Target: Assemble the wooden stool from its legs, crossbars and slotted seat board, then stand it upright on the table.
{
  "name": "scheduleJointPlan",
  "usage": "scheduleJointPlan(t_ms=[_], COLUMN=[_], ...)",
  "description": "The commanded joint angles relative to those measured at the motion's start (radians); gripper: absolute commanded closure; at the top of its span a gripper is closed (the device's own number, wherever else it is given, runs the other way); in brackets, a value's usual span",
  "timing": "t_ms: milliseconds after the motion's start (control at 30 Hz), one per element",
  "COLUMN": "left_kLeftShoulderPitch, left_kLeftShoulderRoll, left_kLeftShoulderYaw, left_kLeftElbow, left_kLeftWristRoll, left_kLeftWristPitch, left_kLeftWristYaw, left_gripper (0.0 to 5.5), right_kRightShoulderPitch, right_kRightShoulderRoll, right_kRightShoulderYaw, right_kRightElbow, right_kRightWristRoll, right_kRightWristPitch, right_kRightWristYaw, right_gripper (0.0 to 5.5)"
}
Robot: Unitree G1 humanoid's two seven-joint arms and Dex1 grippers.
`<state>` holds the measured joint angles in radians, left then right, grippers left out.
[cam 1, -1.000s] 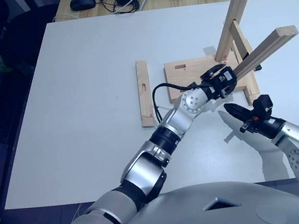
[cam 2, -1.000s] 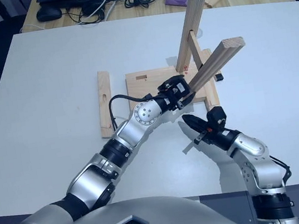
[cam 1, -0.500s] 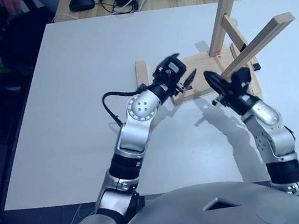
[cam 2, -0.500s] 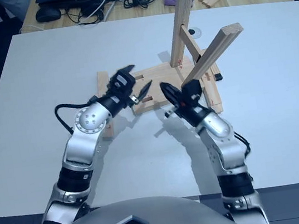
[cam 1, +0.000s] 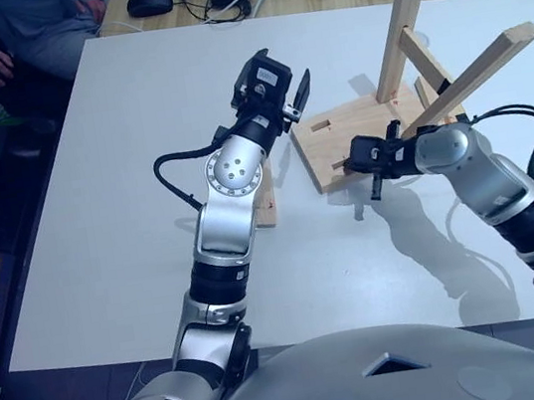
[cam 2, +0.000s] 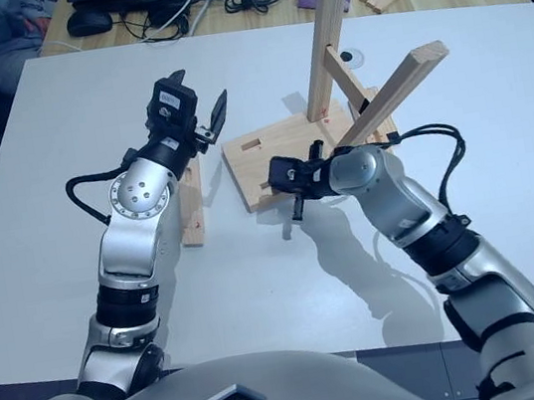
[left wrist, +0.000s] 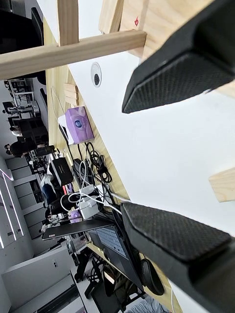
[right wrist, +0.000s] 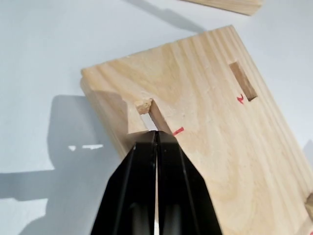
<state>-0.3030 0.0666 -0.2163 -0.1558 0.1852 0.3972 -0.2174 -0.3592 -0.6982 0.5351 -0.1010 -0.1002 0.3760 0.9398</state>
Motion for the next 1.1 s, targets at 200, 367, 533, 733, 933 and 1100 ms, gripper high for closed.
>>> scheduleJointPlan(t_ms=[200, 367, 533, 733, 933, 1100], left_kLeftShoulderPitch=[0.058, 0.117, 0.157, 0.144, 0.157, 0.167], left_kLeftShoulderRoll=[0.01, 0.029, 0.064, 0.074, 0.092, 0.095], left_kLeftShoulderYaw=[-0.005, -0.061, -0.131, -0.19, -0.212, -0.229], left_kLeftElbow=[0.013, 0.056, 0.154, 0.263, 0.266, 0.261], left_kLeftWristRoll=[0.001, 0.005, 0.021, 0.051, 0.051, 0.035], left_kLeftWristPitch=[-0.024, -0.036, -0.074, -0.122, -0.128, -0.134], left_kLeftWristYaw=[0.026, -0.012, -0.059, -0.089, -0.125, -0.169], left_gripper=[2.16, 2.16, 2.16, 2.16, 2.16, 2.16], right_kRightShoulderPitch=[-0.01, 0.042, 0.238, 0.272, 0.203, 0.121], right_kRightShoulderRoll=[-0.234, -0.319, -0.479, -0.469, -0.304, -0.141], right_kRightShoulderYaw=[-0.099, -0.393, -0.515, -0.39, -0.199, -0.104], right_kRightElbow=[0.118, -0.07, -0.144, -0.018, 0.138, 0.272], right_kRightWristRoll=[0.046, 0.259, 0.299, -0.089, -0.397, -0.585], right_kRightWristPitch=[-0.426, -0.314, -0.371, -0.661, -0.75, -0.731], right_kRightWristYaw=[0.267, 0.263, 0.395, 0.248, 0.072, -0.126], right_gripper=[5.47, 5.47, 5.47, 5.47, 5.47, 5.47])
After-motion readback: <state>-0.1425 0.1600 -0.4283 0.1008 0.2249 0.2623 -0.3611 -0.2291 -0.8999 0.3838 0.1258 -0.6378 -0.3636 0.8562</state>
